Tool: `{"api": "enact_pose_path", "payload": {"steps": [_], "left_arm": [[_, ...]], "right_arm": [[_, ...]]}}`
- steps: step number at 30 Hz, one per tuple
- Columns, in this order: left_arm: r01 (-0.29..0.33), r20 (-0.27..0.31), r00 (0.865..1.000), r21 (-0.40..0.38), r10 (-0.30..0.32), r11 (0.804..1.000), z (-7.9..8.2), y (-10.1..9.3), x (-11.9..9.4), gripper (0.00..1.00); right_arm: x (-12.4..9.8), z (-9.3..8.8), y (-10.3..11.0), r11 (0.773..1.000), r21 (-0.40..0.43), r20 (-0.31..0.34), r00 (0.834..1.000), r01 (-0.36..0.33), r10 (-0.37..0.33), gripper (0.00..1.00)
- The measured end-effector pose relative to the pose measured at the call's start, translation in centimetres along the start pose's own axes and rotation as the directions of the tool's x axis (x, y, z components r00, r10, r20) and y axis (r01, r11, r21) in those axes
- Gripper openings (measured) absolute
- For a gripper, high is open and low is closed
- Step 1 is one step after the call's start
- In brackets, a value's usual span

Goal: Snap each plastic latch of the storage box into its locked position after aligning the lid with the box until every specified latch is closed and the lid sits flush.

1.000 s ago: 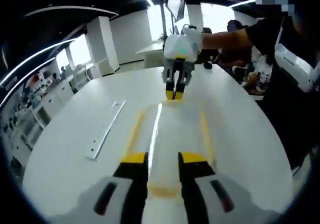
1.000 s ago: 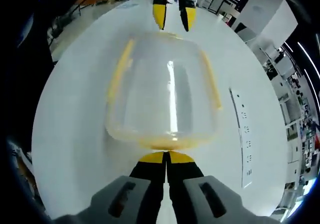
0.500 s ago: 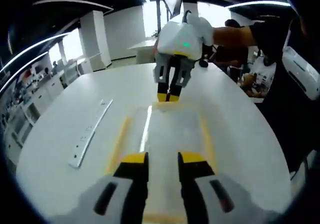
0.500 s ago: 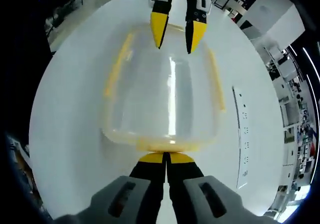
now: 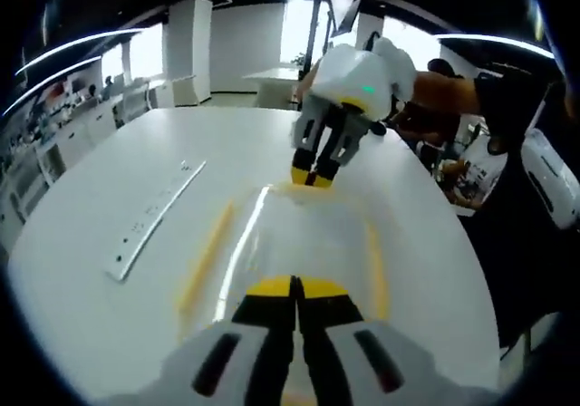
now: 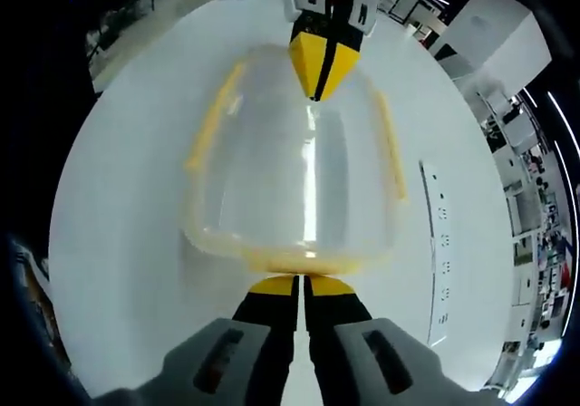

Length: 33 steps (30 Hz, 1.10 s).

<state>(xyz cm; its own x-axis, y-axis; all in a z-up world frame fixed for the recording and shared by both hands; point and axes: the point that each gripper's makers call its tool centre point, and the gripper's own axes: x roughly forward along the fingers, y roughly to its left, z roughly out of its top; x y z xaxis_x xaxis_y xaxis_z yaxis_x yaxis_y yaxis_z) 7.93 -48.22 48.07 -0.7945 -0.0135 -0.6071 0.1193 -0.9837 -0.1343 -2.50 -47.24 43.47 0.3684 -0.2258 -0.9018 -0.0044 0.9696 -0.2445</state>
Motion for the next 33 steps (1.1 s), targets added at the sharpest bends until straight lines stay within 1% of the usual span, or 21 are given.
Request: {"api": "enact_pose_path", "payload": {"steps": [3,4,7,8,11,13,15,19,21,24,27,30,33], "left_arm": [[0.000,0.010,1.000,-0.017,0.000,1.000,0.0,-0.2,0.1,0.00],[0.000,0.013,1.000,-0.020,0.000,1.000,0.0,-0.2,0.1,0.00],[0.000,0.012,1.000,-0.028,0.000,1.000,-0.1,-0.3,0.0,0.00],[0.000,0.012,1.000,-0.030,0.000,1.000,-0.1,-0.3,0.1,0.00],[-0.005,-0.001,1.000,-0.031,0.005,0.999,-0.1,-0.4,0.0,0.00],[-0.008,-0.016,1.000,-0.025,0.007,1.000,-0.1,-0.4,0.1,0.00],[-0.009,-0.032,0.999,-0.013,0.008,1.000,-0.1,-0.5,0.1,0.00],[-0.016,-0.058,0.998,0.002,0.016,1.000,-0.2,-0.7,0.1,0.00],[-0.016,-0.057,0.998,0.001,0.016,1.000,-0.3,-0.7,0.2,0.00],[-0.015,-0.040,0.999,-0.005,0.015,1.000,-0.1,-0.8,0.3,0.00],[-0.018,-0.048,0.999,0.011,0.018,1.000,0.0,-1.0,0.6,0.00],[0.002,-0.043,0.999,0.015,-0.001,1.000,0.3,-1.4,1.1,0.00],[0.011,-0.054,0.998,0.021,-0.010,1.000,0.4,-1.7,1.3,0.00]], "right_arm": [[-0.3,0.0,-0.1,1.000,0.003,0.006,1.000,0.003,-0.003,0.02],[-0.4,0.1,-0.2,1.000,0.015,0.012,1.000,0.002,-0.003,0.01],[-0.2,0.1,0.0,0.999,0.034,0.017,1.000,-0.013,0.012,0.00],[0.0,0.1,0.3,0.998,0.059,0.020,0.999,-0.027,0.026,0.00],[0.3,0.2,0.4,0.992,0.120,0.051,0.998,-0.043,0.037,0.00],[0.4,0.1,0.4,0.990,0.133,0.075,0.996,-0.052,0.042,0.00],[0.5,0.2,0.4,0.989,0.138,0.091,0.995,-0.057,0.045,0.00],[0.9,0.2,0.5,0.988,0.145,0.093,0.995,-0.055,0.042,0.00],[1.2,0.3,0.8,0.988,0.142,0.087,0.995,-0.060,0.048,0.00],[1.2,0.2,0.8,0.988,0.145,0.086,0.995,-0.054,0.042,0.00],[1.2,0.3,0.8,0.986,0.159,0.087,0.996,-0.047,0.033,0.00],[1.2,0.3,0.7,0.987,0.156,0.084,0.996,-0.031,0.018,0.00],[1.2,0.3,0.7,0.984,0.174,0.098,0.995,-0.026,0.009,0.00]]}}
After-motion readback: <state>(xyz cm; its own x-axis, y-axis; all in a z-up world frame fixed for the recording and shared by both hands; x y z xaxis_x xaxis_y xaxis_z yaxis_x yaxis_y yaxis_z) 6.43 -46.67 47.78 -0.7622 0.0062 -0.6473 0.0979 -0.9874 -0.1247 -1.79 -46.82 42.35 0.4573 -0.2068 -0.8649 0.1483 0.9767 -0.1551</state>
